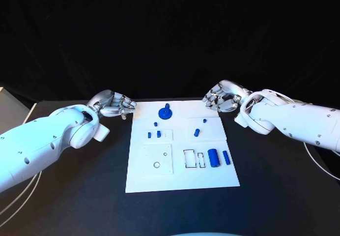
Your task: Assemble the parts on the task board
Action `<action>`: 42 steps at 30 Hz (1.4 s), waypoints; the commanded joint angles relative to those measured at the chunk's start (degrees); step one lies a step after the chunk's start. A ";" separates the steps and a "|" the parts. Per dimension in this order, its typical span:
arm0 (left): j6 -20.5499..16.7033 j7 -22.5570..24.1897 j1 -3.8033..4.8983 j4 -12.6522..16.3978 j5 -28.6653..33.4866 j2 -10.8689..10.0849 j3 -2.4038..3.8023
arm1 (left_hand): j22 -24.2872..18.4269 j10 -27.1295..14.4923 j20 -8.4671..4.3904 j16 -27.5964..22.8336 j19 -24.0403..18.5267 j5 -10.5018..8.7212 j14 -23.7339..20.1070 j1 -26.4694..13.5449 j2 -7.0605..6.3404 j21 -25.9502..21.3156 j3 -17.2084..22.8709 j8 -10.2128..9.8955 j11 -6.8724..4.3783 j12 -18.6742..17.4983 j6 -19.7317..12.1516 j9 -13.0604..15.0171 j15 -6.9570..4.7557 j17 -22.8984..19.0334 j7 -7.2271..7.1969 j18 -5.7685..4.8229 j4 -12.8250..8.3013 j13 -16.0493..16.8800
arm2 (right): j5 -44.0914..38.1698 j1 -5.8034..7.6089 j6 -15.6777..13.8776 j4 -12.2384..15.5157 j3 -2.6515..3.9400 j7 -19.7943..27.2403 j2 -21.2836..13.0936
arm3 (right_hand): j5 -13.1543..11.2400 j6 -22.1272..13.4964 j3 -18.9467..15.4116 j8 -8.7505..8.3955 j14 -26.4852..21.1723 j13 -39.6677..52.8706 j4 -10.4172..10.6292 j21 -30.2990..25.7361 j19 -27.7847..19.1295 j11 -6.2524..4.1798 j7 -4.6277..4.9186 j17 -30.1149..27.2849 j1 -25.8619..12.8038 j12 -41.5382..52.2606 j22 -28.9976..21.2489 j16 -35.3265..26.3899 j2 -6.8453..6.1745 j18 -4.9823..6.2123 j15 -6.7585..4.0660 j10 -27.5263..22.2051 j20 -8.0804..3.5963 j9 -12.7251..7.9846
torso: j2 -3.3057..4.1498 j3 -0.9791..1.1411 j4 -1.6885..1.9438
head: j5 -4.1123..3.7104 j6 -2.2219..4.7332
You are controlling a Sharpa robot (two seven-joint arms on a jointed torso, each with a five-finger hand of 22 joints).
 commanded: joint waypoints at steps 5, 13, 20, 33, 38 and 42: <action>1.60 9.46 -4.73 6.75 19.61 -4.45 3.94 | -1.06 0.37 -0.08 -1.20 -0.02 0.29 -1.04 0.01 0.42 -1.51 -0.95 1.39 -0.12 0.42 1.44 0.38 -0.15 -0.79 -0.44 0.37 0.00 -0.20 | -22.76 -0.91 3.78 2.63 -0.02 -10.29 -0.91 | -1.04 0.36 1.54 -0.22 2.47 0.43 0.30 7.89 4.30 -0.17 -0.32 12.42 -1.99 -0.20 10.06 11.97 -1.05 -1.41 -0.35 0.89 0.25 0.85 | 0.09 0.02 0.25 | 0.58 0.70; -1.60 10.51 -7.56 10.88 23.87 -7.34 6.29 | -1.82 -0.01 0.02 -1.23 0.30 0.05 -0.81 -0.60 0.07 -2.57 -2.06 1.18 0.02 0.40 0.40 0.22 -0.01 -0.97 -0.28 0.35 0.67 -0.41 | -28.27 -1.83 4.44 5.40 -0.07 -16.82 -1.36 | -1.84 -0.61 2.58 -0.61 2.41 -0.40 1.25 10.36 5.68 0.85 0.19 16.11 -3.42 -0.41 13.47 15.81 -2.28 -1.94 0.53 -3.71 0.93 1.40 | 0.08 -0.16 0.47 | 0.37 0.35; -2.79 10.90 -8.18 11.98 25.15 -8.37 6.82 | -1.96 -0.20 0.04 -1.08 0.48 0.06 -0.68 -0.61 0.01 -2.73 -2.25 1.16 0.07 0.43 0.22 0.19 0.02 -0.93 -0.25 0.35 0.75 -0.43 | -30.21 -2.43 6.49 7.16 -0.12 -18.86 -1.58 | -2.08 -1.25 2.25 -0.88 2.29 -0.50 1.29 10.97 5.95 1.14 0.33 16.92 -3.86 -0.39 14.44 16.80 -2.84 -2.05 0.80 -5.16 1.22 1.62 | 0.19 -0.17 0.29 | 0.30 0.13; -3.29 10.93 -8.43 12.06 24.90 -8.44 6.98 | -2.12 -0.40 0.05 -0.90 0.74 0.11 -0.53 -0.45 0.09 -2.90 -2.37 1.10 0.12 0.51 -0.08 0.14 0.04 -0.88 -0.15 0.36 0.79 -0.45 | -30.80 -3.13 5.63 7.41 -0.16 -19.07 -0.70 | -1.30 -1.08 2.37 -0.72 2.15 -0.38 1.07 11.14 6.01 1.20 0.47 17.21 -3.64 -0.18 14.77 17.38 -2.46 -2.02 0.89 -5.25 1.36 1.97 | 0.10 -0.08 0.40 | 0.21 0.02; -3.61 11.06 -8.46 11.71 24.39 -8.36 6.99 | -2.15 -0.43 0.05 -0.85 0.82 0.12 -0.49 -0.39 0.11 -2.93 -2.39 1.08 0.14 0.54 -0.17 0.12 0.04 -0.87 -0.13 0.36 0.79 -0.45 | -30.84 -3.34 4.99 6.82 -0.16 -19.28 0.20 | -1.66 -0.90 3.46 -0.65 2.05 -0.48 0.99 11.48 6.11 1.28 0.49 17.30 -3.17 -0.28 15.28 17.68 -2.05 -2.07 0.96 -5.53 1.39 2.19 | 0.14 -0.07 0.36 | 0.13 -0.01; -3.63 11.07 -8.48 11.74 24.25 -8.35 7.00 | -2.15 -0.43 0.05 -0.85 0.82 0.12 -0.49 -0.39 0.11 -2.93 -2.39 1.08 0.14 0.54 -0.17 0.12 0.04 -0.87 -0.13 0.36 0.79 -0.45 | -30.88 -3.48 4.63 6.33 -0.17 -19.53 0.75 | -1.78 -0.85 3.74 -0.62 2.04 -0.49 0.99 11.57 6.14 1.27 0.48 17.36 -3.08 -0.28 15.41 17.78 -1.94 -2.08 0.96 -5.54 1.40 2.25 | 0.17 -0.11 0.40 | 0.16 -0.09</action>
